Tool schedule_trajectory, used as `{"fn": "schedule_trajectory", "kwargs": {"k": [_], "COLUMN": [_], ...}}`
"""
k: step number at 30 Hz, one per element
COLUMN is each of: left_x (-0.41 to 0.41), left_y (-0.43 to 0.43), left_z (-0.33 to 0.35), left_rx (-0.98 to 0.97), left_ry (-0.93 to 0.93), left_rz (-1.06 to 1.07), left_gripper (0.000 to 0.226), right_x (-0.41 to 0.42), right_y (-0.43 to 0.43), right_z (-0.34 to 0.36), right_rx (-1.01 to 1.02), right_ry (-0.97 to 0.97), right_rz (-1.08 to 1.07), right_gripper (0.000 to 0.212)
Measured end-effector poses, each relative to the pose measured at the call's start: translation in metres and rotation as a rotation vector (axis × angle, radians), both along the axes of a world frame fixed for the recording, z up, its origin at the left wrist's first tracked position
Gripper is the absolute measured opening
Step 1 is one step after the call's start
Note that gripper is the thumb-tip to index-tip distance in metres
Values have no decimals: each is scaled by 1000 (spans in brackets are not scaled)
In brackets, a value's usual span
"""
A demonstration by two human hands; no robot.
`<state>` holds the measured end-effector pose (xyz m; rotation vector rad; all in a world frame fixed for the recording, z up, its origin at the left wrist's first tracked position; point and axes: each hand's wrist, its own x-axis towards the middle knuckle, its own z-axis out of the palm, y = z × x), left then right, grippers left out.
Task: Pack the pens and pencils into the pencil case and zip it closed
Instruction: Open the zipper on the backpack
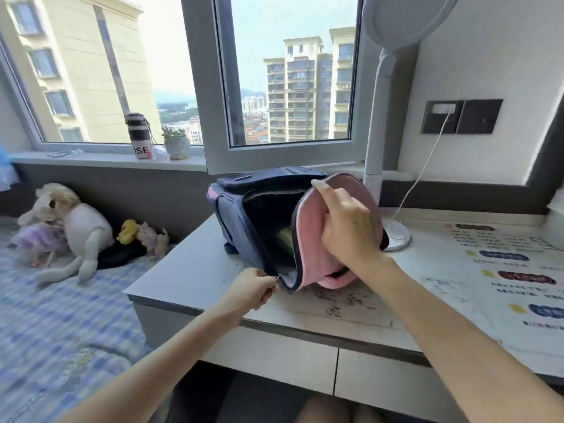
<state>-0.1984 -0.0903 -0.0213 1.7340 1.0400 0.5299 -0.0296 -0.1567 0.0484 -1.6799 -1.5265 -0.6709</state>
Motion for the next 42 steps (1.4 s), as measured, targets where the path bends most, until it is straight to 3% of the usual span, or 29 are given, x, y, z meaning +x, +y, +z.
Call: {"fn": "schedule_trajectory", "kwargs": {"k": [3,6,9,13,16,18,21,23,25,27,31,39,42], "left_x": [-4,-9,-12,-11,-15,-21,-31,-32,-25,-12,9,16,9], "left_y": [10,16,21,23,23,23,26,26,28,26,28,47,58], "left_z": [12,23,29,32,36,34,17,1,-18,-28,-24,-2,-1], "left_rx": [-11,10,2,-18,-3,164,732,894,943,923,887,1004,988], "left_ry": [-26,-43,-74,-114,-142,-94,31,-30,4,4,-195,-87,-41], "left_rz": [-25,-65,-60,-73,-103,-86,79,126,106,85,77,11,13], "left_gripper": [21,16,21,26,15,15,19,43,82,105,98,86,86], "right_x": [-17,-29,-33,-41,-44,-41,-38,-39,-40,-44,-50,-58,-58], "right_y": [10,12,21,37,43,44,42,40,39,37,30,40,46], "right_z": [-16,-40,-59,-60,-64,-72,-83,-89,-89,-84,-72,-40,-31], "right_rx": [-222,-289,-236,-31,102,118,55,41,85,168,285,311,315], "right_ry": [20,-129,-290,-354,-373,-403,-443,-438,-404,-378,-413,-271,-86], "right_rz": [208,308,267,152,207,262,328,334,332,328,290,234,191], "right_gripper": [76,59,38,20,18,22,22,20,18,18,20,13,13]}}
